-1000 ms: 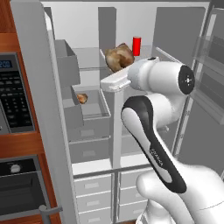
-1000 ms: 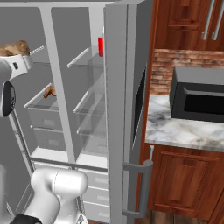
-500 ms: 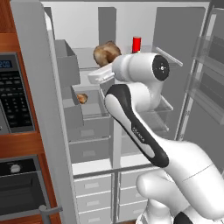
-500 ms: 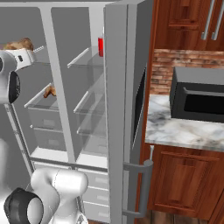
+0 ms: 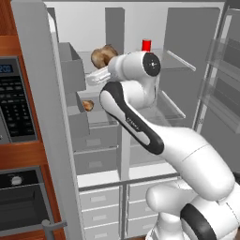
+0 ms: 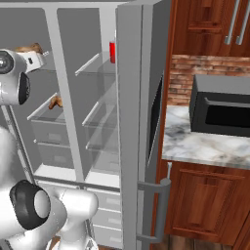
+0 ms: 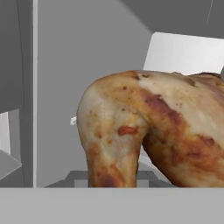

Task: There's a chicken drumstick in the fridge that needs to be moved to the freezer for freezing. Pick up the chicken drumstick from the fridge, place it on any shelf in the freezer, and close the fridge and freezer doors when done.

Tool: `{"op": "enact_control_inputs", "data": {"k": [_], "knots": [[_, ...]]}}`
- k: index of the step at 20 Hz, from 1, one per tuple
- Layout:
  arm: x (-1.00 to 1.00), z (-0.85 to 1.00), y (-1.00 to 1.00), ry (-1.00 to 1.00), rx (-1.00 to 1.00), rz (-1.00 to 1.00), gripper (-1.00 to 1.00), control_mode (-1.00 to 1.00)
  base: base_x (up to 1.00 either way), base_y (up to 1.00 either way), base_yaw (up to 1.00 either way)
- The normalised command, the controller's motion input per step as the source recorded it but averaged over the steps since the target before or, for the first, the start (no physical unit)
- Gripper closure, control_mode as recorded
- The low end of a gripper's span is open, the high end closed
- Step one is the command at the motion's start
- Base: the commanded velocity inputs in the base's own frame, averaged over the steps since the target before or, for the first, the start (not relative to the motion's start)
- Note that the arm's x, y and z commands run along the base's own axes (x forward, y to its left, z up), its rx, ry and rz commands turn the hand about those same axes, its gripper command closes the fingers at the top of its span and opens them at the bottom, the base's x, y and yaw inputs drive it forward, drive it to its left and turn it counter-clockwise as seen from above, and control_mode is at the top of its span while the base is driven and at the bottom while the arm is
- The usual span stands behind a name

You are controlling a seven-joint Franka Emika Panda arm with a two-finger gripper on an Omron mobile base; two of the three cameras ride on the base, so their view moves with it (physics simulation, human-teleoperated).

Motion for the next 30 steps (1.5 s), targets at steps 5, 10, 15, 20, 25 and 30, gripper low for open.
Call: {"op": "enact_control_inputs", "data": {"k": [5,10,15,20,25,30], "knots": [[0.61,-0.11,0.16,0.10,-0.03,0.00,1.00,-1.00,0.00,0.00,0.00],[0.52,-0.13,0.20,0.04,-0.03,0.00,1.00,-1.00,0.00,0.00,0.00],[0.29,-0.14,0.11,0.00,-0.02,0.00,1.00,-1.00,0.00,0.00,0.00],[0.35,-0.12,0.00,0.01,0.00,0.00,1.00,-1.00,0.00,0.00,0.00],[0.41,-0.13,0.27,0.01,-0.03,-0.06,1.00,-1.00,0.00,0.00,0.00],[0.38,-0.04,0.23,0.01,-0.02,-0.10,1.00,-1.00,0.00,0.00,0.00]]}}
